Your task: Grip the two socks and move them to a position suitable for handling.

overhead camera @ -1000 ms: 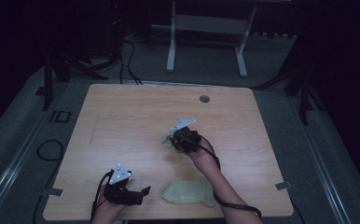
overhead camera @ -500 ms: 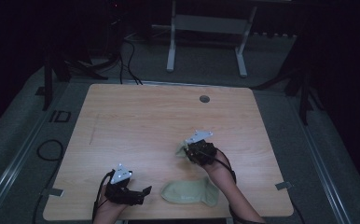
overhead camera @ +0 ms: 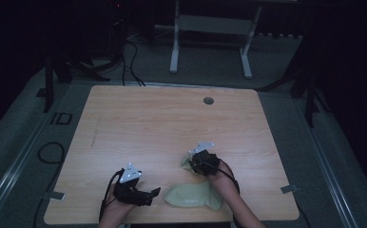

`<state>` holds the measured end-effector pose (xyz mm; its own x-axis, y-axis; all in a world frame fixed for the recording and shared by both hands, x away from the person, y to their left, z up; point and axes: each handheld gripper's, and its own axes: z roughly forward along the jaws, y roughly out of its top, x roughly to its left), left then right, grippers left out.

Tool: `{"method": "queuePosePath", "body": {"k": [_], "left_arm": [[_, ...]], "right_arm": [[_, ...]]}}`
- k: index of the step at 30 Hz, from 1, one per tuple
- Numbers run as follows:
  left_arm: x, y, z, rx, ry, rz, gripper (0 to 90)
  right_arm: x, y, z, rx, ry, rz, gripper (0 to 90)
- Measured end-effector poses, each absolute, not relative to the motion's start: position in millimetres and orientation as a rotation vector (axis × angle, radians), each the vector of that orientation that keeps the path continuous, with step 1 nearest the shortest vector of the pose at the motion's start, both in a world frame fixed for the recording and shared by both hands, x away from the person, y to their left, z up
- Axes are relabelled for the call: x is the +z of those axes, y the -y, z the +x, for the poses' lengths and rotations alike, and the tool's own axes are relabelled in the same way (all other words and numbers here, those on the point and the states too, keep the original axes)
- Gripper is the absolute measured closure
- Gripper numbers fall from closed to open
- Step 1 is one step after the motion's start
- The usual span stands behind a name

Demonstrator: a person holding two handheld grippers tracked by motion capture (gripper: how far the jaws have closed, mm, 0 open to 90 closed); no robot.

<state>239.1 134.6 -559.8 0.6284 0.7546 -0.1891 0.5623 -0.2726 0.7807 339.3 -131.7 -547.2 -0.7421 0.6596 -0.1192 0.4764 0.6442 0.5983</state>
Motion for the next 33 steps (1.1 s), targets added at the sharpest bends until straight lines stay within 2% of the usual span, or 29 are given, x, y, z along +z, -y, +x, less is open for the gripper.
{"method": "queuePosePath", "body": {"k": [5, 8, 11, 14, 15, 16, 18, 20, 22, 23, 24, 29, 33], "left_arm": [[-554.4, -126.3, 250.4, 0.268, -1.008, 1.983, 3.7], [-549.0, -120.3, 259.6, 0.266, -0.988, 1.984, 4.5], [-543.4, -113.9, 269.9, 0.268, -0.969, 1.992, 6.1], [-540.0, -107.8, 280.9, 0.244, -0.954, 1.997, 14.7], [-539.5, -105.0, 284.6, 0.236, -0.951, 2.003, 14.8], [-539.1, -102.4, 288.3, 0.22, -0.939, 2.008, 15.1], [-538.5, -95.9, 294.9, 0.205, -0.931, 2.017, 23.3], [-539.1, -88.4, 301.4, 0.196, -0.922, 2.038, 25.8], [-541.5, -81.3, 307.8, 0.188, -0.913, 2.048, 34.6], [-543.3, -78.0, 311.4, 0.176, -0.916, 2.053, 34.8], [-543.3, -78.0, 311.4, 0.176, -0.916, 2.053, 39.3], [-555.7, -62.5, 327.9, 0.165, -0.925, 2.109, 46.6], [-562.0, -54.7, 332.9, 0.173, -0.925, 2.144, 54.7]], "right_arm": [[-546.8, 129.4, 338.6, 0.774, -2.539, 0.908, 73.0], [-540.8, 130.2, 338.9, 0.795, -2.561, 0.898, 61.3], [-528.5, 134.1, 337.7, 0.831, -2.577, 0.867, 53.7], [-515.3, 139.0, 339.6, 0.854, -2.563, 0.871, 48.8], [-511.3, 140.5, 340.4, 0.865, -2.566, 0.865, 51.3], [-508.0, 141.8, 342.4, 0.86, -2.58, 0.871, 50.1], [-502.7, 144.2, 346.4, 0.871, -2.584, 0.889, 51.6], [-500.4, 145.0, 349.5, 0.859, -2.597, 0.88, 53.6], [-500.0, 145.7, 351.4, 0.874, -2.629, 0.87, 55.3], [-500.8, 146.0, 352.2, 0.876, -2.647, 0.869, 56.3], [-500.8, 146.0, 352.2, 0.876, -2.647, 0.869, 56.3], [-517.8, 148.1, 357.3, 0.802, -2.704, 0.893, 60.0], [-529.3, 147.5, 358.7, 0.754, -2.719, 0.897, 66.1]]}}
